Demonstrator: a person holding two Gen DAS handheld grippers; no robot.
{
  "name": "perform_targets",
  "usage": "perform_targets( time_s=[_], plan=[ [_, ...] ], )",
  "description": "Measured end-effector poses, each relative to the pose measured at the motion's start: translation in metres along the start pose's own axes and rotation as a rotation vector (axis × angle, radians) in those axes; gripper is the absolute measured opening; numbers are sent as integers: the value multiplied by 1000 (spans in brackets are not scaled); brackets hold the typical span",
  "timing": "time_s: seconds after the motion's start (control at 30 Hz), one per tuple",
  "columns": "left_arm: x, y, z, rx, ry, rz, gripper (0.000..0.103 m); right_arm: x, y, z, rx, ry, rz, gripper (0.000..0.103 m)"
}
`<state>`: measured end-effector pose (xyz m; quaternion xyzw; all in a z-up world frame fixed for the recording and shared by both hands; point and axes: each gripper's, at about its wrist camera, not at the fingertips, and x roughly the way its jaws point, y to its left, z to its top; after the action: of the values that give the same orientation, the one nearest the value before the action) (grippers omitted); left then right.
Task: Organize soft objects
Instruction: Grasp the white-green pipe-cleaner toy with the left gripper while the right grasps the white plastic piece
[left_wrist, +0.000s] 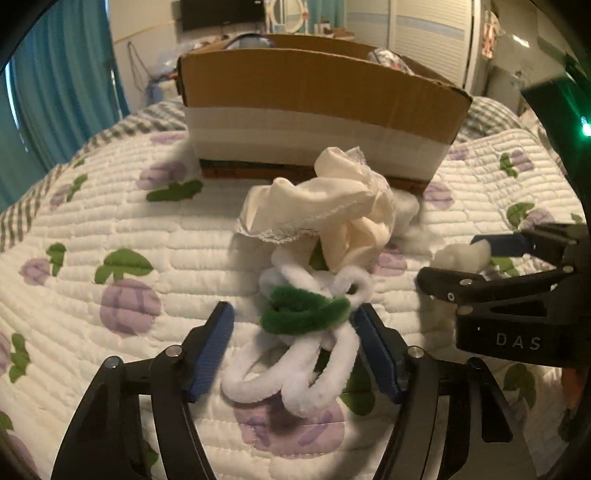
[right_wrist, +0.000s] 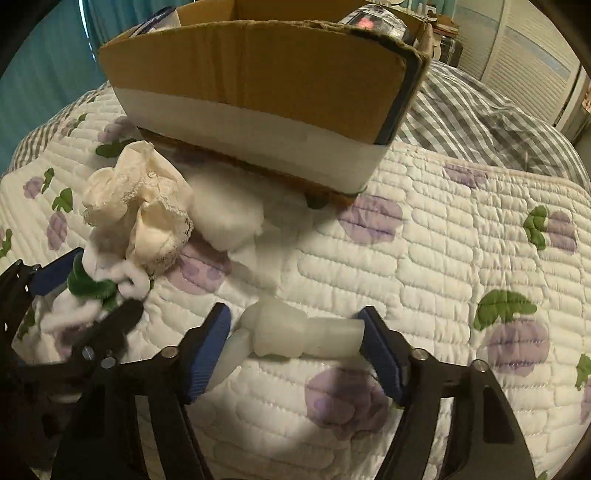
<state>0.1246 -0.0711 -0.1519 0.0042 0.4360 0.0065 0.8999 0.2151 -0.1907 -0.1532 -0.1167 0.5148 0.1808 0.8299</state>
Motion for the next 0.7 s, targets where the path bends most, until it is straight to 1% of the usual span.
perform_targets(
  time_s=[0.03, 0.07, 0.13, 0.17, 0.23, 0.27, 0.37, 0.47, 0.6, 0.7],
  plan=[
    [-2, 1, -1, -3, -4, -11, 60, -1, -1, -1, 5, -6, 3, 61],
    [-3, 2, -2, -3, -5, -19, 52, -3, -1, -2, 12, -11, 3, 56],
    [-5, 3, -3, 2, -12, -28, 49, -5, -1, -4, 14, -15, 8, 52],
    [-6, 3, -5, 4, -17, -35, 43, -7, 1, -6, 11, -20, 5, 49],
    [-9, 3, -7, 4, -23, -46, 42, -9, 3, -9, 6, -26, 15, 32],
    [-10, 2, -7, 4, -27, -54, 42, -11, 4, -12, 10, -30, 36, 30],
    [-16, 7, -8, 0, -44, -70, 40, -18, 6, -17, 12, -53, 21, 30],
    [-22, 12, -10, -8, -54, -87, 40, -26, 4, -21, 28, -81, 36, 30],
    [-32, 16, -12, -21, -63, -99, 40, -38, -6, -28, 47, -111, 40, 30],
    [-43, 16, -12, -22, -73, -110, 40, -50, -6, -30, 52, -142, 39, 30]
  ],
)
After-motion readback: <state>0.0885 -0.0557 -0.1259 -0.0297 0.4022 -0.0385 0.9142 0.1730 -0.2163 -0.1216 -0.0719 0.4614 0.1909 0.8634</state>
